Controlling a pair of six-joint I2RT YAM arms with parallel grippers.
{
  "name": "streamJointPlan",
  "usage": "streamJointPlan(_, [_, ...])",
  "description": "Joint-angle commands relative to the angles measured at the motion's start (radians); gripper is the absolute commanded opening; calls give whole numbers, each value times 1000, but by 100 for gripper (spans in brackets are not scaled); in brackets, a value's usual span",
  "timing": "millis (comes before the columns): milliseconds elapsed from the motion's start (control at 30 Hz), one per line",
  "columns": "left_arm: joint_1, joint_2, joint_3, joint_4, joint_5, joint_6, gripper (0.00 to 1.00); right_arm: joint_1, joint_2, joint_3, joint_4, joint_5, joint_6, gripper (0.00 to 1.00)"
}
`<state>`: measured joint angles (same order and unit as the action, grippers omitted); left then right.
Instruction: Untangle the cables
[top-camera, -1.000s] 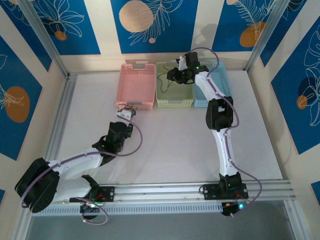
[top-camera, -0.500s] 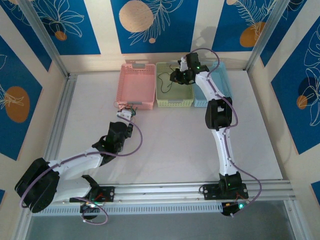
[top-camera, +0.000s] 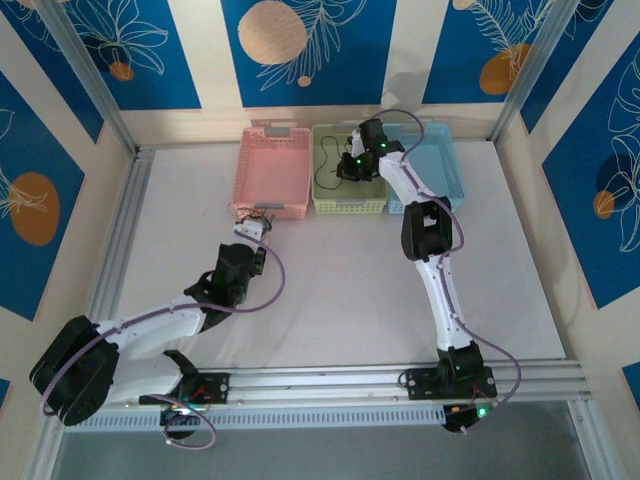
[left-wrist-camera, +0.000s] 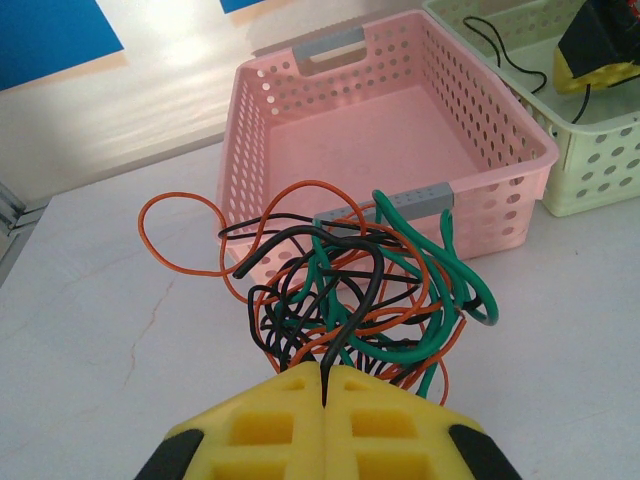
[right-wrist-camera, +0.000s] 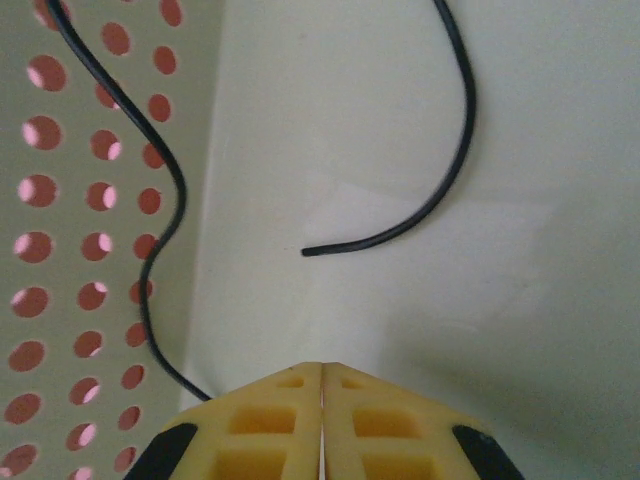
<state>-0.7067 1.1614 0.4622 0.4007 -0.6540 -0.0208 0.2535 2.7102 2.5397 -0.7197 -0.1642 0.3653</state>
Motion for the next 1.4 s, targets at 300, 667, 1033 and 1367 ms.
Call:
streamJointPlan(300, [11, -3, 8, 13, 10, -14, 0, -2, -240, -1, -47, 6, -50, 45])
streamJointPlan(667, [11, -13, 1, 15, 12, -16, 0, -29, -752, -547, 235, 78, -115, 58])
streamJointPlan(1033, [11, -16, 0, 16, 14, -15, 0, -52, -1128, -1160, 718, -33, -113, 53])
streamJointPlan(1367, [11, -17, -2, 18, 17, -14, 0, -27, -1197, -1414, 962, -175, -210, 60])
